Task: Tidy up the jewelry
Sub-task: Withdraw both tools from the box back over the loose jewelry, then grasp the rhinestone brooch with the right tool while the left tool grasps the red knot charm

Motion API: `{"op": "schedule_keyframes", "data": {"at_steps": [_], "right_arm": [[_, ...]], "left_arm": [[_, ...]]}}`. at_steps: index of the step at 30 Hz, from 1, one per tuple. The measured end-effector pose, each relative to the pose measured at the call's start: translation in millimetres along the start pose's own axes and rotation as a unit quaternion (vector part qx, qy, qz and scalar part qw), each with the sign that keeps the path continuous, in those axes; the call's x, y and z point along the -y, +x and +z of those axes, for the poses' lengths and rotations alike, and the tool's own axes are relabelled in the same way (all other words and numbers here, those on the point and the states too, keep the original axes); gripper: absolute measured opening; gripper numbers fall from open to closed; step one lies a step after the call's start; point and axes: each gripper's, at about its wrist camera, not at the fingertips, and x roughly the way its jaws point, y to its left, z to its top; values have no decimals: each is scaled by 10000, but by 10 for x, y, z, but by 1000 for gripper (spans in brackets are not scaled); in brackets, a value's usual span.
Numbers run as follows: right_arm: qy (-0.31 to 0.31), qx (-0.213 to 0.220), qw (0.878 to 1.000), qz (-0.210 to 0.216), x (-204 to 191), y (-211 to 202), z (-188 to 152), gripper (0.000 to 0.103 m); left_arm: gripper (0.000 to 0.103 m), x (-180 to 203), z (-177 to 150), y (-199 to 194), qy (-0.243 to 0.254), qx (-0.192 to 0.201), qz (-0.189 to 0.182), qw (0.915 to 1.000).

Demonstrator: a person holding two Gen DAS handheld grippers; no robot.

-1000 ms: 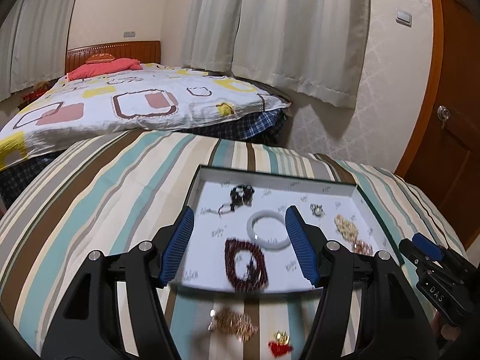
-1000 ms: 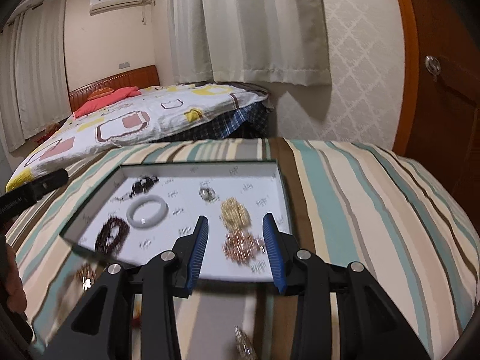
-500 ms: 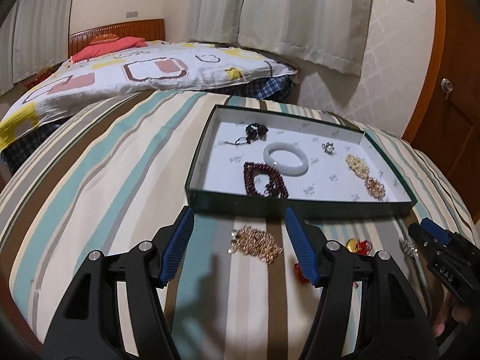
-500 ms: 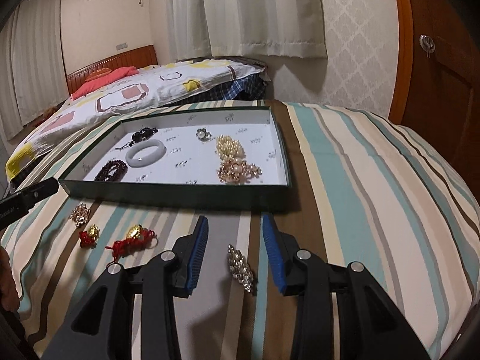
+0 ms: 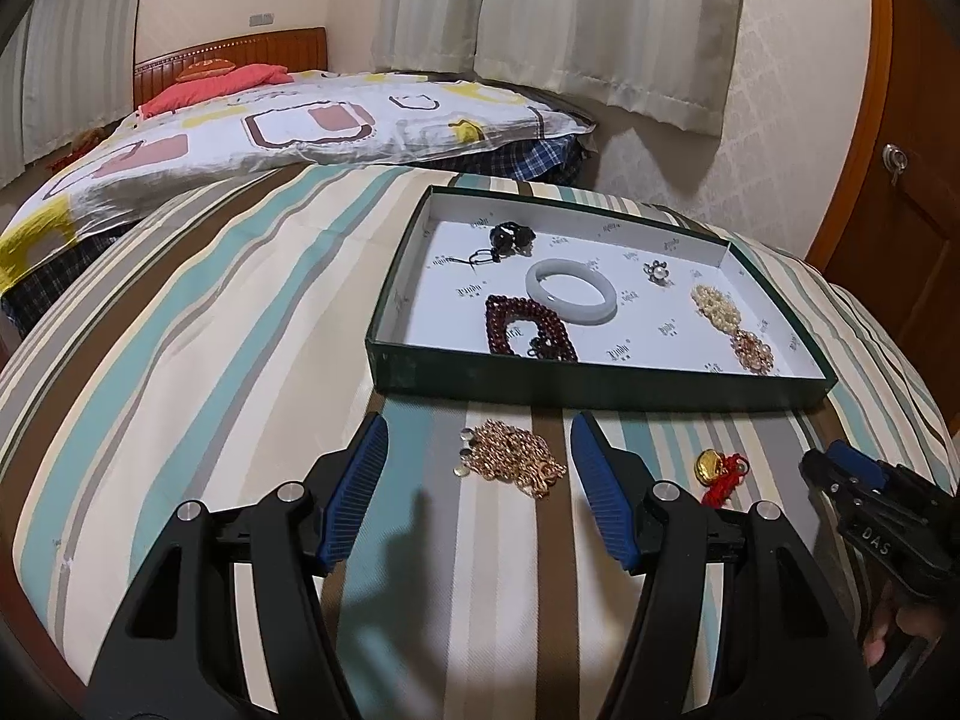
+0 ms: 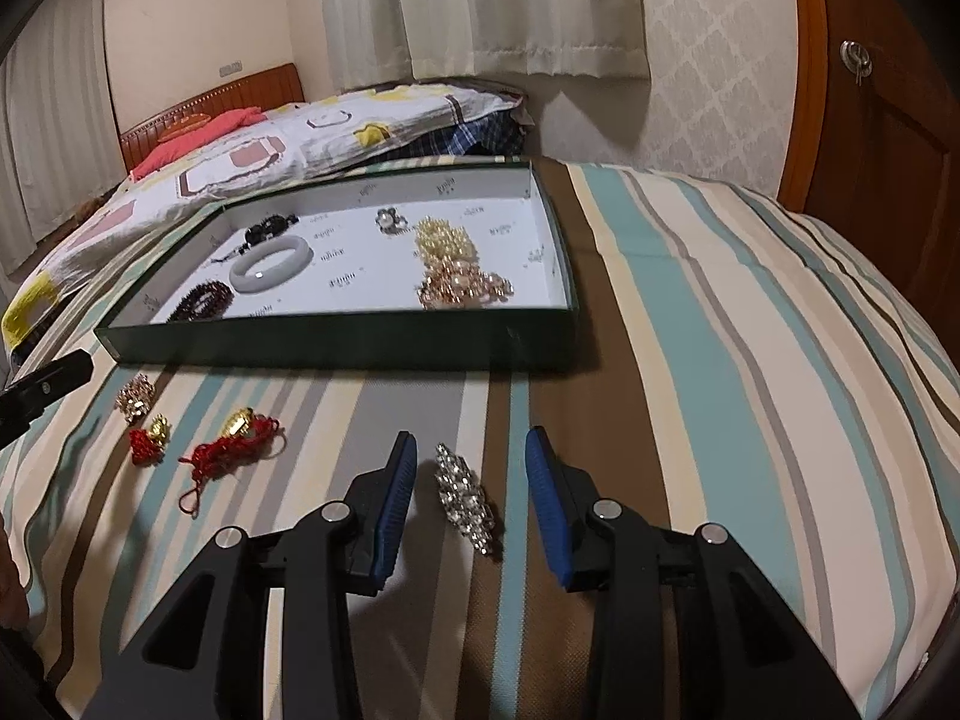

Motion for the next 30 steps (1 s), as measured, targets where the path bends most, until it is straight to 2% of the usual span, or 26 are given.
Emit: {"op": "schedule_keyframes", "data": {"at_steps": [3, 7, 8, 13, 15, 20, 25, 30], "right_arm": [[-66, -12, 10000, -53, -11, -14, -12, 35], [-77, -24, 10000, 41, -18, -34, -37, 15], [-86, -28, 9999, 58, -23, -38, -38, 14], [-57, -25, 9999, 104, -23, -53, -44, 14], [-34, -20, 9999, 121, -18, -58, -42, 14], [22, 27, 9999, 154, 0, -71, -42, 13], [72, 35, 9998, 188, 17, -68, -38, 13], [89, 37, 9997, 204, 17, -67, -30, 13]], "left_arm": [[62, 61, -39, -8, 52, -29, -60, 10000], [62, 180, -74, 0, 192, -76, -173, 9996], [62, 204, -76, 5, 222, -86, -194, 9995], [59, 313, -127, 14, 365, -144, -279, 9988], [53, 342, -144, 36, 401, -199, -297, 9986], [47, 398, -186, 108, 465, -359, -340, 9977], [45, 483, -224, 166, 613, -478, -383, 9962], [31, 501, -260, 227, 636, -615, -447, 9951]]}}
